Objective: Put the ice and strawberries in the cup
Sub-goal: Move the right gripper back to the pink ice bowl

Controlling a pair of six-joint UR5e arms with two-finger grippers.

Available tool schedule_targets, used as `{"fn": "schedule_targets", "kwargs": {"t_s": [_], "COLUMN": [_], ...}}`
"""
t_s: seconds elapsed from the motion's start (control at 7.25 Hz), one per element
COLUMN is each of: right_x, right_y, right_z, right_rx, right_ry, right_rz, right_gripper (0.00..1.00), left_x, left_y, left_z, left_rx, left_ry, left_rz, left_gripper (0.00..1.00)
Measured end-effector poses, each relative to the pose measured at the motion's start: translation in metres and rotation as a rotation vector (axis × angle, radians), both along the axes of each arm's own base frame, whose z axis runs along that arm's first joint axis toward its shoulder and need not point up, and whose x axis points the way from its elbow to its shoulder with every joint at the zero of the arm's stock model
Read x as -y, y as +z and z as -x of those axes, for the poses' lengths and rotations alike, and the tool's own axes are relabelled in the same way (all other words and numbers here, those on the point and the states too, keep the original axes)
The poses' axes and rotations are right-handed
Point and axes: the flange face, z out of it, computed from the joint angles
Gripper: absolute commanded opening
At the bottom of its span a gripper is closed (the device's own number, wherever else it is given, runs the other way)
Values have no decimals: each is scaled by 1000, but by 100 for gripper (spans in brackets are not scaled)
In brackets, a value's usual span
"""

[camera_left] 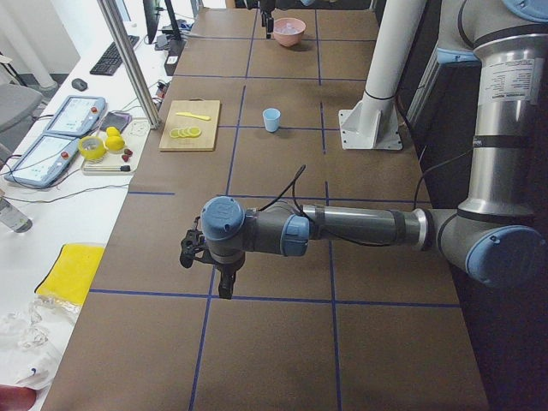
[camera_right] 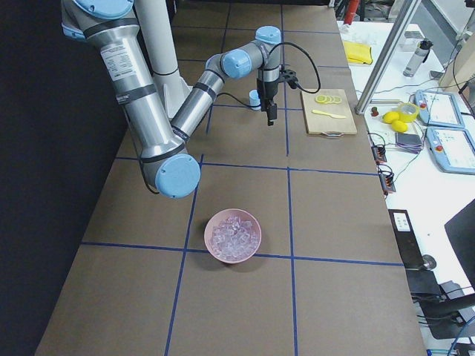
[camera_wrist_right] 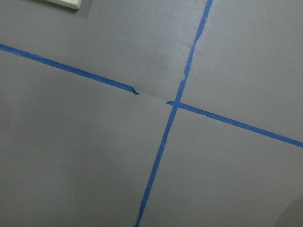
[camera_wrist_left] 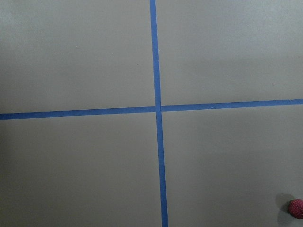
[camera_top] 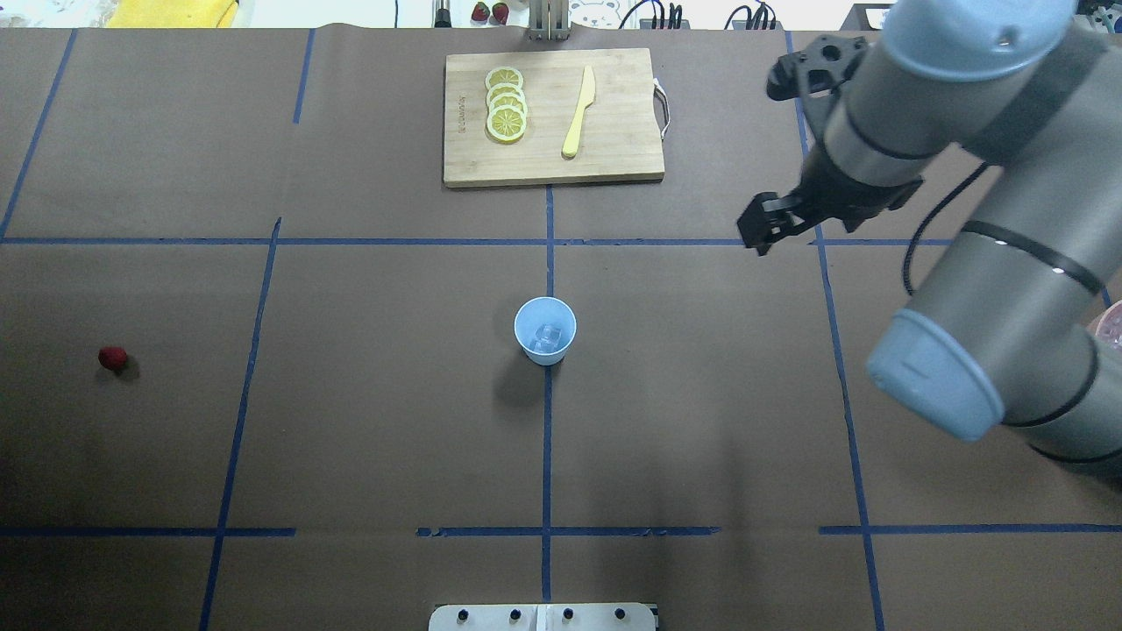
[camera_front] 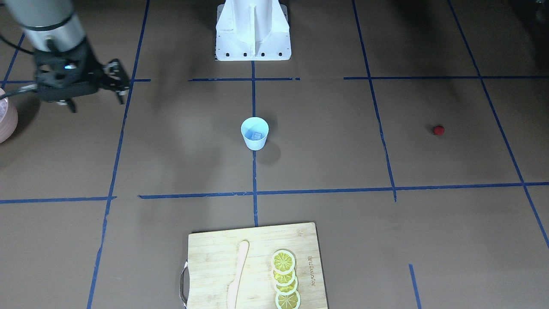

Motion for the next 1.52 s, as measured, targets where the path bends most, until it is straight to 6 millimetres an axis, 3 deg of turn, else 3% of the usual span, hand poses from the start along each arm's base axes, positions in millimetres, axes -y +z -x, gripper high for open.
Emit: {"fn": "schedule_targets", "kwargs": {"t_s": [0.28,0.83,0.96,1.24,1.52], "right_x": [-3,-48,-61,-73,-77], "right_y": [62,207,237,306,351], "right_z": [-56,-174,-190,-201,-202], "right_rx": [18,1,7,19,18], "right_ry": [-46,-185,-199,-196,-195], "right_rz": [-33,-113,-122,-157,-140], "right_gripper": [100,99,99,98,84], "left_x": [0,1,1,2,2], "left_y": [-1,-4,-4,-6,-7], "left_z": [0,0,-1,-1,-1], "left_rx": [0,-7,-8,-9,-9], "left_ry": [-1,0,0,0,0], "left_rz": [-2,-6,-7,-10,-12], "left_gripper": [100,100,100,100,100]}}
